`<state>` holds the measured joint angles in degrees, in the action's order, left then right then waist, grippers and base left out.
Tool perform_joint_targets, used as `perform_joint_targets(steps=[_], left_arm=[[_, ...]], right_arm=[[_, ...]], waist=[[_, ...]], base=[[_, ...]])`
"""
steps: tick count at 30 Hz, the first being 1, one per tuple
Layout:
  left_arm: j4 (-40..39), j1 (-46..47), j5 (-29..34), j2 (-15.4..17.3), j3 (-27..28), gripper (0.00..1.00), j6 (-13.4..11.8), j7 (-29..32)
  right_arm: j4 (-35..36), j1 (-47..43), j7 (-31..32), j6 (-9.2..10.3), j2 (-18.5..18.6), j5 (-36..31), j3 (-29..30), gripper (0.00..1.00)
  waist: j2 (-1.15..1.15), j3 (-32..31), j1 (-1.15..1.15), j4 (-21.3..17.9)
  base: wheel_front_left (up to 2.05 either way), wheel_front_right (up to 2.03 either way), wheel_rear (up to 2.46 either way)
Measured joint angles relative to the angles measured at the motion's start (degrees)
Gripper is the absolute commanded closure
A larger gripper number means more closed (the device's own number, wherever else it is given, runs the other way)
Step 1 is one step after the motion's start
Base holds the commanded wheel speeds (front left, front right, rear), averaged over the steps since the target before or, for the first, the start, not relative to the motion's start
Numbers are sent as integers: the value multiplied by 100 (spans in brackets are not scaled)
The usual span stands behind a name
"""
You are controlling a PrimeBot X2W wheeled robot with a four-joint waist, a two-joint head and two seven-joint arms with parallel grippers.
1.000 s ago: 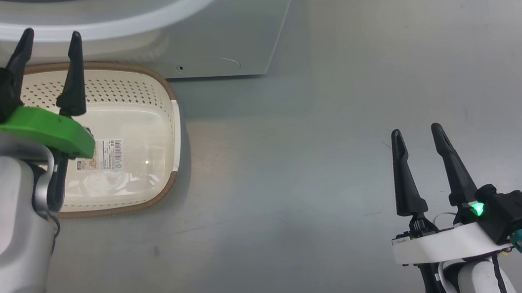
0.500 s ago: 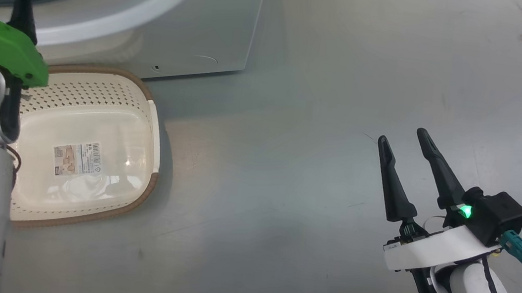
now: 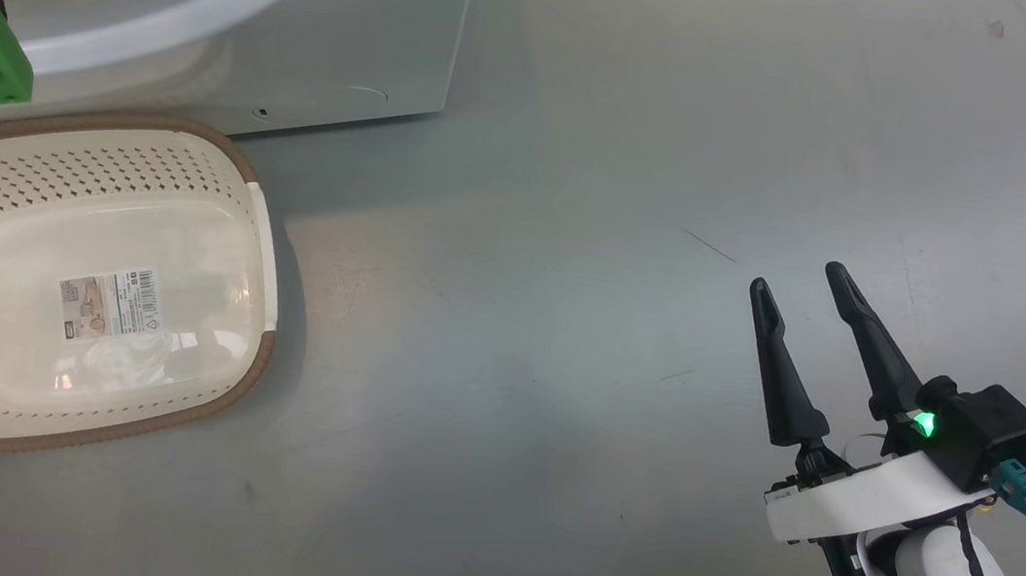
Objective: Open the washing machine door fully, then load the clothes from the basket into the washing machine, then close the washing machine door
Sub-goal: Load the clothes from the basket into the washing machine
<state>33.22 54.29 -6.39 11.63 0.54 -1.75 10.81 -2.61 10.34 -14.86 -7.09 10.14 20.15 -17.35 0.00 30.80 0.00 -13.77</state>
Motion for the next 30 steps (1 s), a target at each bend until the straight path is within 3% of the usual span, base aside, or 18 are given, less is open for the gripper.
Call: perform_joint_targets(steps=[30], left_arm=[[1338,861,421,226,-275,0,-120,-158]], right_arm=[[68,-431,-1,0,153,0,24,0]], waist=[[0,59,0,-21]], base=[[0,0,0]])
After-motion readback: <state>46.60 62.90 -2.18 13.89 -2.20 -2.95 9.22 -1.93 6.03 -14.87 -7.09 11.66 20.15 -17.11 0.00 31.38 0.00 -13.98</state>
